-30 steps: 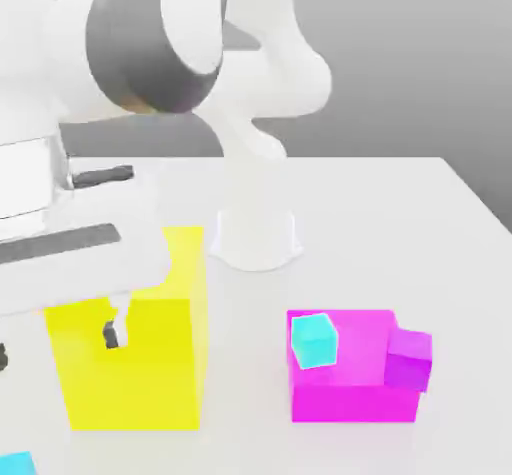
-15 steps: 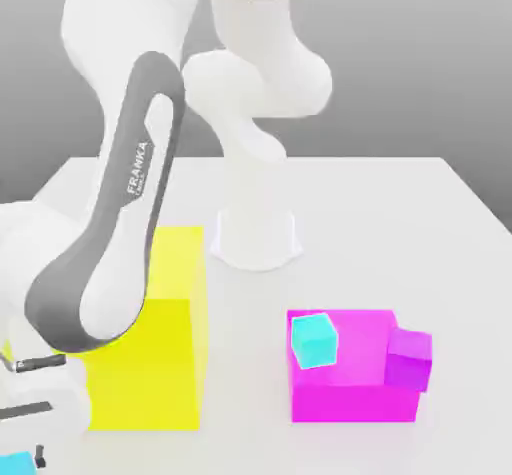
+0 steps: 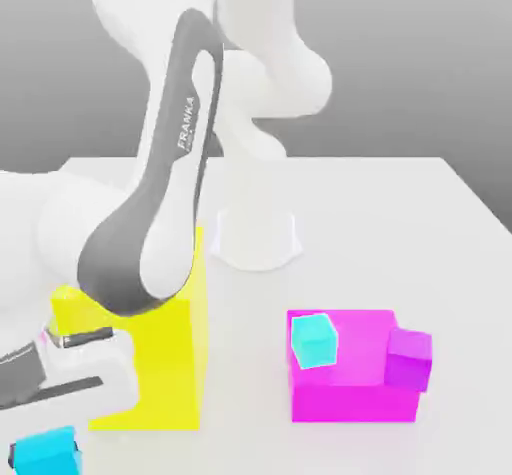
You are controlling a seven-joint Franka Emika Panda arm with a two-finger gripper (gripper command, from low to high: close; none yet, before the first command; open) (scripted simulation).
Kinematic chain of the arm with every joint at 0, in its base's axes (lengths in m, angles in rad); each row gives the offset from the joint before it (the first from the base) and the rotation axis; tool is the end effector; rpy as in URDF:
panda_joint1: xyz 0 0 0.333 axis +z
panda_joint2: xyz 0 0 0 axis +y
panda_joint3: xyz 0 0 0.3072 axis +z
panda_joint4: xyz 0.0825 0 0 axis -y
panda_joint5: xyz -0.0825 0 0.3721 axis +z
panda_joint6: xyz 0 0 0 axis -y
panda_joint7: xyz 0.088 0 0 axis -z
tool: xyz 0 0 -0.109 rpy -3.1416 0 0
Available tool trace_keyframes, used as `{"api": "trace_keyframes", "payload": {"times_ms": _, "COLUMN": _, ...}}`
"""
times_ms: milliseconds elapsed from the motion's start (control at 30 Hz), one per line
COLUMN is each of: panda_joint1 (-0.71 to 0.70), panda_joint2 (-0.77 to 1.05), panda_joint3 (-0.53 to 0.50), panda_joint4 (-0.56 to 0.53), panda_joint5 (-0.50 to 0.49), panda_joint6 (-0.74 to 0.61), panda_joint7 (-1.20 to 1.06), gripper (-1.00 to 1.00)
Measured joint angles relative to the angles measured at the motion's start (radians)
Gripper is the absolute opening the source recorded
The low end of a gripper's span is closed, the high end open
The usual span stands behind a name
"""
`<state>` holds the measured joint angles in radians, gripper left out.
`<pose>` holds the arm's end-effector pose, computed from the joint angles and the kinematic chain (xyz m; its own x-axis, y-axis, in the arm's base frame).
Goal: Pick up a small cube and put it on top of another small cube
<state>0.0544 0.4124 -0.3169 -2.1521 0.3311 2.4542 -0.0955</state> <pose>0.5298 -0.1441 0.2076 0.9146 -0.3971 -0.0766 -0.4023 -0.9128 -0.0704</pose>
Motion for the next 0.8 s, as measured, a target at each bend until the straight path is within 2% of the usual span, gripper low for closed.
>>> {"api": "trace_keyframes", "payload": {"times_ms": 267, "panda_joint1": 0.208, "panda_joint2": -0.239, "panda_joint3": 0.121, "panda_joint4": -0.185, "panda_joint5": -0.099, "panda_joint6": -0.039, "panda_joint7": 0.135, "gripper": -1.00}}
{"api": "trace_keyframes", "payload": {"times_ms": 533, "panda_joint1": 0.421, "panda_joint2": -0.512, "panda_joint3": 0.256, "panda_joint4": -0.377, "panda_joint5": -0.307, "panda_joint6": -0.036, "panda_joint7": 0.338, "gripper": -1.00}}
{"api": "trace_keyframes", "payload": {"times_ms": 667, "panda_joint1": 0.435, "panda_joint2": -0.429, "panda_joint3": 0.263, "panda_joint4": -0.422, "panda_joint5": -0.327, "panda_joint6": 0.102, "panda_joint7": 0.358, "gripper": -1.00}}
{"api": "trace_keyframes", "payload": {"times_ms": 700, "panda_joint1": 0.431, "panda_joint2": -0.406, "panda_joint3": 0.268, "panda_joint4": -0.428, "panda_joint5": -0.327, "panda_joint6": 0.131, "panda_joint7": 0.357, "gripper": 1.00}}
{"api": "trace_keyframes", "payload": {"times_ms": 800, "panda_joint1": 0.434, "panda_joint2": -0.406, "panda_joint3": 0.268, "panda_joint4": -0.428, "panda_joint5": -0.327, "panda_joint6": 0.131, "panda_joint7": 0.357, "gripper": 1.00}}
